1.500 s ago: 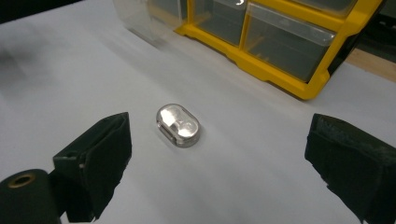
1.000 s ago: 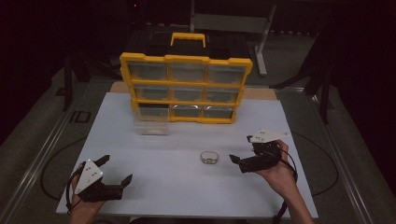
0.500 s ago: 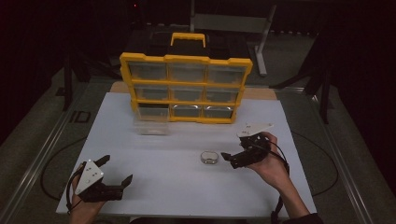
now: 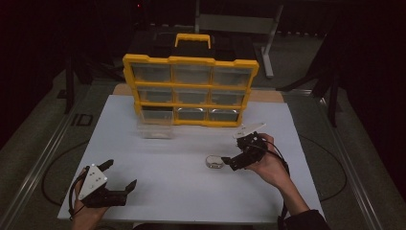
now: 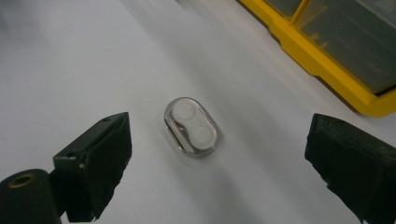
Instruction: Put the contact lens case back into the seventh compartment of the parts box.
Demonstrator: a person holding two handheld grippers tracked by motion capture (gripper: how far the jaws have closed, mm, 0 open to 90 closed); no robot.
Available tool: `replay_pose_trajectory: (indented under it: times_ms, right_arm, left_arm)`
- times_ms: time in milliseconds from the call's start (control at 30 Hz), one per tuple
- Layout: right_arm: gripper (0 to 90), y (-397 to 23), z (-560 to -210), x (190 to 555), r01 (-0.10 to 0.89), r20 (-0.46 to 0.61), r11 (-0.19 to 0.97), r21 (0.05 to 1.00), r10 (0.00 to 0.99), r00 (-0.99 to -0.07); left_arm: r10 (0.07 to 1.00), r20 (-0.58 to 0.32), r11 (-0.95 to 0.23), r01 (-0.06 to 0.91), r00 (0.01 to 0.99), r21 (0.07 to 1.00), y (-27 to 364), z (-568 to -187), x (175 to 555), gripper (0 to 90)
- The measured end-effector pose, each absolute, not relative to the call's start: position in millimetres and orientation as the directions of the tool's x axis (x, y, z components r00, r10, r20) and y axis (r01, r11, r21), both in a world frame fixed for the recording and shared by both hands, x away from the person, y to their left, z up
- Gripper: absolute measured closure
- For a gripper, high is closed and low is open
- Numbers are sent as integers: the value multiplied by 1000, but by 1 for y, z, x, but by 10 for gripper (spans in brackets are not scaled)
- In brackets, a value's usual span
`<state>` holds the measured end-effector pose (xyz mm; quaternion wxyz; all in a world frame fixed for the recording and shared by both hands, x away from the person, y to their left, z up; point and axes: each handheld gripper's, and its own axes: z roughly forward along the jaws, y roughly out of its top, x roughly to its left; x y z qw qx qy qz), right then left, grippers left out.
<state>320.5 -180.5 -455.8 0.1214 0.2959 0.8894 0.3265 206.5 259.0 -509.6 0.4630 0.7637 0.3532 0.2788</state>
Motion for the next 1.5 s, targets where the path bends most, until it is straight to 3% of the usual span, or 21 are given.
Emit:
replay_pose_trajectory:
  times_ms: [700, 1500]
  right_arm:
    - [73, -153, -477, 335, 421, -56, 691, 588, 553, -831]
    - [88, -126, -516, 357, 424, -47, 794, 436, 490, -870]
  left_arm:
    - [792, 116, -342, 277, 600, 898, 257, -510, 206, 3]
    - [783, 141, -370, 272, 606, 888, 253, -511, 206, 3]
